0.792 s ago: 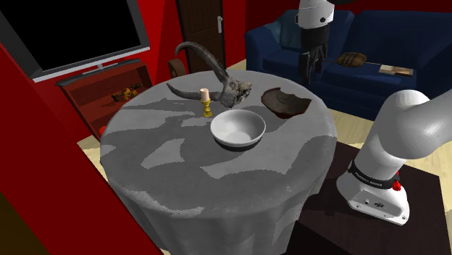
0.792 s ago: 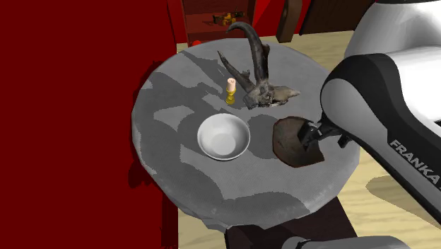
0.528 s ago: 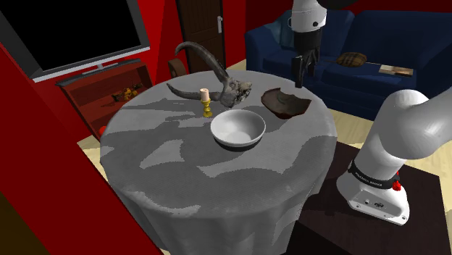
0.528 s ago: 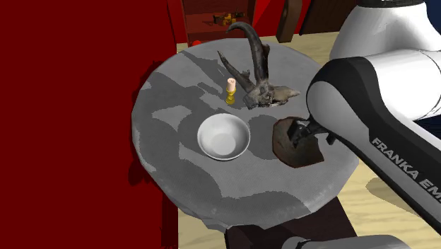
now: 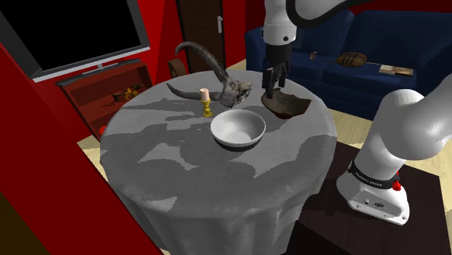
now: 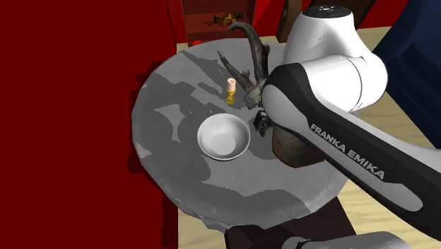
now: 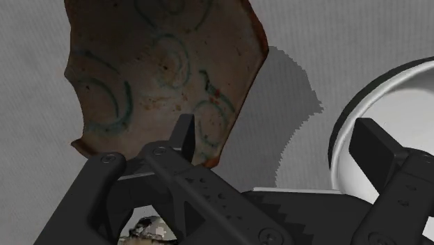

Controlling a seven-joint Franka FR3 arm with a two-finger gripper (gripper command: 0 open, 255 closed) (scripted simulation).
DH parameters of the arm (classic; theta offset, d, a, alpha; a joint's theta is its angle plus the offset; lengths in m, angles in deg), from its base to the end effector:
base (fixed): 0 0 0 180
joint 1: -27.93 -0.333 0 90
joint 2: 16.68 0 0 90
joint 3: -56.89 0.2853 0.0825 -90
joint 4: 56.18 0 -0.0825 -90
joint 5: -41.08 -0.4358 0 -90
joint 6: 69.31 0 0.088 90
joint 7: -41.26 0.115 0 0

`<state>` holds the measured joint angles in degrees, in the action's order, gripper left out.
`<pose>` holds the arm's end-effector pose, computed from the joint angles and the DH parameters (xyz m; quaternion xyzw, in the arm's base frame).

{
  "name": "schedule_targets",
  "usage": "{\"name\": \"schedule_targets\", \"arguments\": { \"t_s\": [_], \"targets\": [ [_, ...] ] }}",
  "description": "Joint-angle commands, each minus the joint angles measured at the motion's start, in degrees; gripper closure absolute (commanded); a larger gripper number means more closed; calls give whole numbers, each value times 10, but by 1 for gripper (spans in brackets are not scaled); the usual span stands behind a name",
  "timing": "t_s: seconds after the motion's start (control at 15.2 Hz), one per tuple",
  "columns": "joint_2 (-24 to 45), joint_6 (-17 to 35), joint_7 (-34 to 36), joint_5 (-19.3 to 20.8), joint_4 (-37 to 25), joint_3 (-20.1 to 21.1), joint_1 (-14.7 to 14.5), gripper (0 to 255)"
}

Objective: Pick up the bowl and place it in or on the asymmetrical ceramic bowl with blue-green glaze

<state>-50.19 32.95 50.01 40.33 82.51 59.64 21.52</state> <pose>0.4299 0.0705 0.4623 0.9996 -0.0023 -0.0244 0.0107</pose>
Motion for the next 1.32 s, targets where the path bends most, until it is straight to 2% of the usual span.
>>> {"name": "schedule_targets", "arguments": {
  "t_s": [0.0, 0.33, 0.79, 1.25],
  "targets": [
    [29, 34, 3, -10, -10, 10, -10, 0],
    [92, 100, 12, -26, -40, 34, -31, 0],
    [108, 157, 12, -27, 2, 37, -31, 0],
    [110, 162, 12, -27, 5, 37, -31, 0]
  ]
}}
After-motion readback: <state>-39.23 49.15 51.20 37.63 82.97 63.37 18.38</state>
